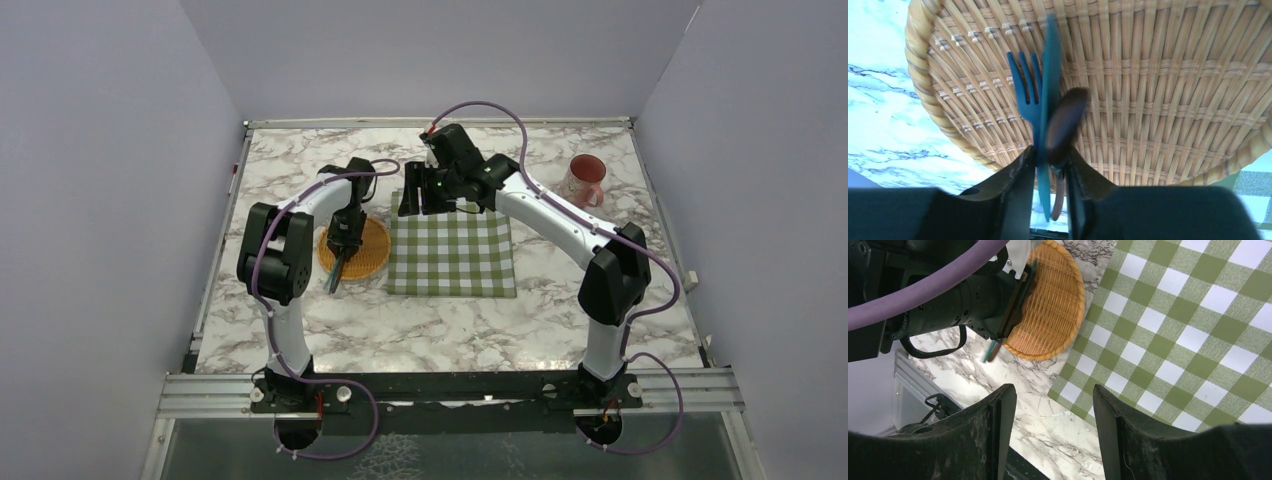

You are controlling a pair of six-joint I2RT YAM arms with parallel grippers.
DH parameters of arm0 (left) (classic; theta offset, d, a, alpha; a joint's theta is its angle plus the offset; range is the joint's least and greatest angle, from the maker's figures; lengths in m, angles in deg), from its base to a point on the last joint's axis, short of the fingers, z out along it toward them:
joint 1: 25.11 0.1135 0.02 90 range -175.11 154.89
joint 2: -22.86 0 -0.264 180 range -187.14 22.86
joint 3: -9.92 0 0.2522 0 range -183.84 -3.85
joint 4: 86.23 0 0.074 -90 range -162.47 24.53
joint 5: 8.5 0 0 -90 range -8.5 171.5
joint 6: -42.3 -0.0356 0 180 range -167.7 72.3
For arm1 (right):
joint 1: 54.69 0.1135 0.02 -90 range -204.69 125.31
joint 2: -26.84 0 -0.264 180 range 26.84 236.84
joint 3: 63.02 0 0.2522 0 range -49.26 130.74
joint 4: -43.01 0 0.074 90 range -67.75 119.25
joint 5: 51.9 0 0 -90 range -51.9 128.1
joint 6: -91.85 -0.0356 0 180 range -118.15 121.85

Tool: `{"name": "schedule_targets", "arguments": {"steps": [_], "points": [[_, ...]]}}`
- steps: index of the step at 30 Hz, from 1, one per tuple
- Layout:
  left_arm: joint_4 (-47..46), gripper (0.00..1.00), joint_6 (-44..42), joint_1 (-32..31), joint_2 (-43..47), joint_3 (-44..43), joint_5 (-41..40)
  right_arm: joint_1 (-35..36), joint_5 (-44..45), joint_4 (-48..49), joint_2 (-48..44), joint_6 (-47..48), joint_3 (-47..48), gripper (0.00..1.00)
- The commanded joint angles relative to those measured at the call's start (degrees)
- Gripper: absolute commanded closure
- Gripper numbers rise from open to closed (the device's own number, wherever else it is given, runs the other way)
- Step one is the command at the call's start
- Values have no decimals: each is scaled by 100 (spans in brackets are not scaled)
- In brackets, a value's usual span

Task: Set the dinner table for one person
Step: Pick up the utensils from the center of the board.

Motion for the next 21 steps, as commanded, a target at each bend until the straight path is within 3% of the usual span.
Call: {"name": "schedule_targets", "arguments": {"steps": [1,11,21], "points": [[98,76,35,31,0,-142,11,-34,-33,76,121,11,240,38],[211,92,88,24,-32,-253,-26,-35,-22,72,124,3,248,39],[359,100,153,23,-33,-347,-11,-39,-33,89,128,-6,264,39]]}}
